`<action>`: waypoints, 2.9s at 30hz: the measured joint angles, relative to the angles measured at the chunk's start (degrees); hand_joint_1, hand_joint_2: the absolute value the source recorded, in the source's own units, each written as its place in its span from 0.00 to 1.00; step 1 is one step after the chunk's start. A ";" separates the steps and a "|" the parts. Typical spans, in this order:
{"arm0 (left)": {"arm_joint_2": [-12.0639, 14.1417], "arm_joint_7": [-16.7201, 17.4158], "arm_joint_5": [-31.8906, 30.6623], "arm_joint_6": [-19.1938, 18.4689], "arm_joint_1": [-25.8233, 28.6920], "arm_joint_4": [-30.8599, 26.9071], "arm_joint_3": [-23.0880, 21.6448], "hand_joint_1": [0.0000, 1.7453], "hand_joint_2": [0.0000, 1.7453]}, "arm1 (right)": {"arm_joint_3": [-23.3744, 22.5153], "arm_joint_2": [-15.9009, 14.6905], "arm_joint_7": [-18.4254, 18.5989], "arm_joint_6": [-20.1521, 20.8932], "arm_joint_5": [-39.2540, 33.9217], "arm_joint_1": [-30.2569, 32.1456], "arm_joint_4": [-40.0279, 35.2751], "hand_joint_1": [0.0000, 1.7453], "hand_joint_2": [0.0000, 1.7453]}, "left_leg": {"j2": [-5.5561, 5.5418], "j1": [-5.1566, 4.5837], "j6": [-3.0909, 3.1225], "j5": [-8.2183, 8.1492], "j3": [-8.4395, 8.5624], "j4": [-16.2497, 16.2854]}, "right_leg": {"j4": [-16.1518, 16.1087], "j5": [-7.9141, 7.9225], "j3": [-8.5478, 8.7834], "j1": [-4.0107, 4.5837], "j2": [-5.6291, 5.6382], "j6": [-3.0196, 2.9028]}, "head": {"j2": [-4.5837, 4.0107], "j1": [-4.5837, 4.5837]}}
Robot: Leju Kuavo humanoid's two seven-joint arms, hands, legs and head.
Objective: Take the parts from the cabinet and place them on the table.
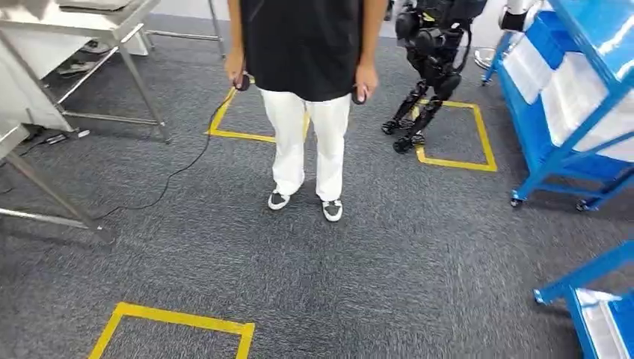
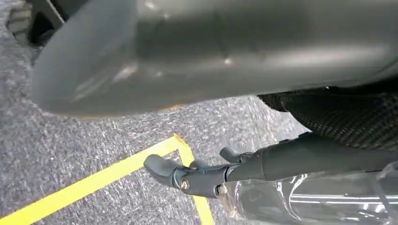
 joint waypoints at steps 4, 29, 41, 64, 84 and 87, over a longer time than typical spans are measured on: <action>-0.02 0.00 0.02 -0.02 0.09 0.00 0.00 0.00 0.00 | 0.00 -0.07 -0.02 -0.02 -0.02 0.16 0.00 0.00 0.00 | 2.46 -0.17 -0.17 -0.09 0.28 0.02 | -15.58 7.08 9.21 0.20 -2.71 -0.67 | 0.00 0.02; -0.04 -0.90 0.81 -0.18 0.02 0.00 0.00 0.00 0.00 | 0.00 -0.28 -1.27 -1.84 -0.42 -0.18 0.26 0.00 0.00 | -1.44 -0.37 0.41 0.79 0.07 -0.54 | -5.14 1.25 2.26 0.87 0.08 -0.35 | 0.00 0.22; -0.11 -0.87 1.05 -0.20 0.17 0.00 0.00 0.00 0.00 | 0.00 -0.48 -1.33 -2.03 -0.90 -0.04 0.48 0.00 0.00 | 3.32 -0.07 -2.56 -1.11 0.47 0.99 | -19.64 8.49 9.90 0.82 -1.60 -2.34 | 0.00 0.22; -0.33 -0.72 1.05 -0.55 -0.06 0.00 0.00 0.00 0.00 | 0.00 -0.77 -1.27 -1.66 -1.62 0.09 0.57 0.00 0.00 | 1.93 0.04 -0.36 0.89 -0.11 -0.60 | -9.94 5.45 5.26 0.11 -0.91 0.44 | 0.00 0.35; -0.17 -0.24 0.98 -1.16 -0.54 0.07 0.00 0.00 0.00 | 0.00 -0.59 -1.29 -1.97 -1.71 -0.09 0.57 0.00 0.00 | -6.02 -0.83 -1.67 0.73 -0.46 0.02 | -19.12 9.04 9.19 0.74 6.76 -2.36 | 0.00 0.17; -0.35 0.02 0.85 -1.20 -0.66 0.07 0.00 0.00 0.00 | 0.00 -0.72 -1.27 -2.03 -1.75 0.08 0.57 0.00 0.00 | -3.99 -0.27 -0.69 1.72 0.10 -1.43 | -18.39 8.50 8.68 0.91 4.80 -1.40 | 0.00 0.22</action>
